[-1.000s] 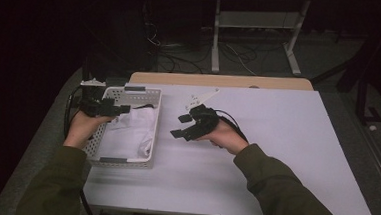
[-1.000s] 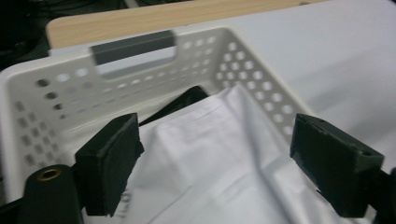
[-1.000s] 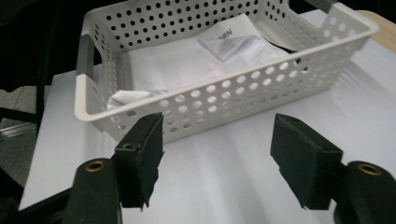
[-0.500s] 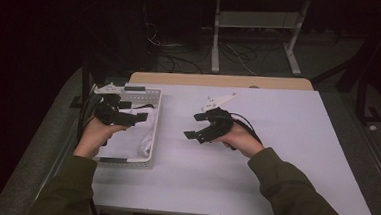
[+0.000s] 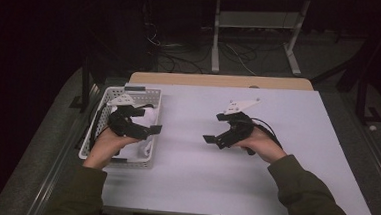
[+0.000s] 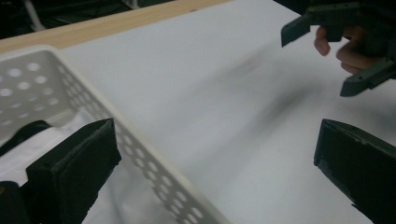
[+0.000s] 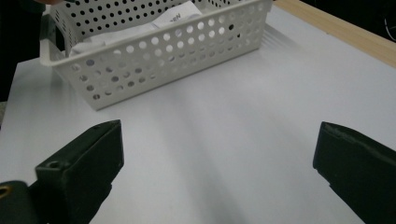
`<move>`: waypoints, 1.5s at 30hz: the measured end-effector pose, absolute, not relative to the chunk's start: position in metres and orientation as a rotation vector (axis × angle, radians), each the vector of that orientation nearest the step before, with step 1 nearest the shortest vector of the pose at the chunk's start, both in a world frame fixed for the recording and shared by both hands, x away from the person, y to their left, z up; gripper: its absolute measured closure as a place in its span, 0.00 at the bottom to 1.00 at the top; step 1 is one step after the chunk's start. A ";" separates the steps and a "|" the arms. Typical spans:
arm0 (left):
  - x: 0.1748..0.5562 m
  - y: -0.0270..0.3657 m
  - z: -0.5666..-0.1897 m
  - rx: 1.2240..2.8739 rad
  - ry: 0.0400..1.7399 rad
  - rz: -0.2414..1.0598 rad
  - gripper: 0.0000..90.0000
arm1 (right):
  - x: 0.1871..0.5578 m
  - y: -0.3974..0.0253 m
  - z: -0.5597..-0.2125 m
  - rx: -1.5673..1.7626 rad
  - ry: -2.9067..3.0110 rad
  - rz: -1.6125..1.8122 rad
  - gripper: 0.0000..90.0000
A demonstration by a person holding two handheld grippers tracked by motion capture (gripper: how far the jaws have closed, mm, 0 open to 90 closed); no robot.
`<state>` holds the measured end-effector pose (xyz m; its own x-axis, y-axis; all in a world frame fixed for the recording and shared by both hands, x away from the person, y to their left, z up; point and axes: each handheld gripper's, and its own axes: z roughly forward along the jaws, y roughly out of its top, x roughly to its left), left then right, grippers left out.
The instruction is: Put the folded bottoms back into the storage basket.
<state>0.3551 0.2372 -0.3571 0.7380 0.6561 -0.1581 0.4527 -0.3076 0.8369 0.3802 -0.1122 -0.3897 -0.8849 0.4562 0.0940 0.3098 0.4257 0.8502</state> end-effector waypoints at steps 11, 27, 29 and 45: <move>0.330 0.209 -0.366 1.971 0.715 0.225 0.00 | 0.364 -0.150 -0.403 0.726 2.528 1.396 0.00; 0.312 0.199 -0.383 1.988 0.648 0.220 0.00 | 0.333 -0.192 -0.402 0.732 2.485 1.389 0.00; 0.312 0.198 -0.385 2.000 0.647 0.216 0.00 | 0.330 -0.199 -0.402 0.746 2.473 1.393 0.00; 0.309 0.199 -0.390 1.976 0.627 0.194 0.00 | 0.304 -0.243 -0.414 0.841 2.408 1.401 0.00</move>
